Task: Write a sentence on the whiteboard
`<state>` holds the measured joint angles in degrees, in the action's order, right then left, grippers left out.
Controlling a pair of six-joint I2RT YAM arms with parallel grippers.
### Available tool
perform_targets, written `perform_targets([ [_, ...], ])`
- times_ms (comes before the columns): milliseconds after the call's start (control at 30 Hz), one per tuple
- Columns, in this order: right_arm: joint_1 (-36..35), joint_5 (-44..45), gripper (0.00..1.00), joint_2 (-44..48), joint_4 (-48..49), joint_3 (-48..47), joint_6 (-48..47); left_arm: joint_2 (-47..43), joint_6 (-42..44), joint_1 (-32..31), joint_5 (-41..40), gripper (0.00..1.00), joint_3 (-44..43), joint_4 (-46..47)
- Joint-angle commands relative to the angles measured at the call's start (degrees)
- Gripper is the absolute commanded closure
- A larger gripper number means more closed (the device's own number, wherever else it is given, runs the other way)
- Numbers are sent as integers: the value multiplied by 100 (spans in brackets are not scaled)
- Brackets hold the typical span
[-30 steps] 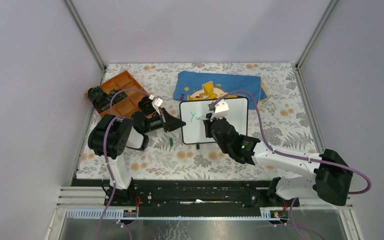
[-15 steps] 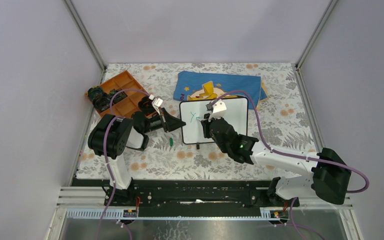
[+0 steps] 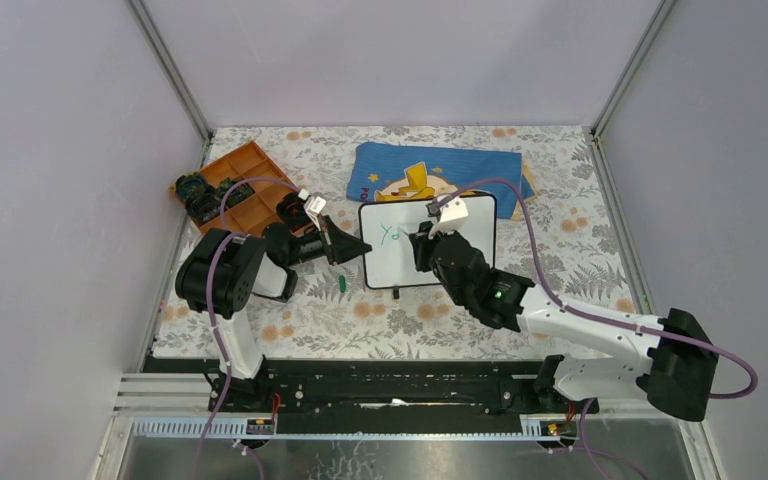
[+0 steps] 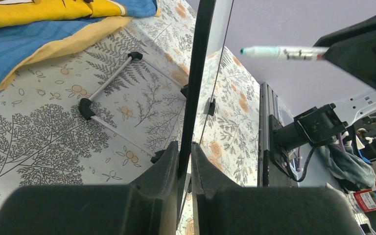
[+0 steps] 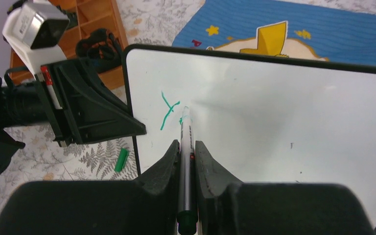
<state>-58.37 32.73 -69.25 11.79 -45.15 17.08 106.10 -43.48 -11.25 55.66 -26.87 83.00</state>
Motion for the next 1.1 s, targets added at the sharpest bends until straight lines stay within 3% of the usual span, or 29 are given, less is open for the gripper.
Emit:
perform_targets([
  [0,74,358,100,272,7,-65,-163,-81,138,-62,39,100,68,-179],
  [1067,226,202,100,-170,68,21,5,-94,180,-71,41,100,68,-240],
])
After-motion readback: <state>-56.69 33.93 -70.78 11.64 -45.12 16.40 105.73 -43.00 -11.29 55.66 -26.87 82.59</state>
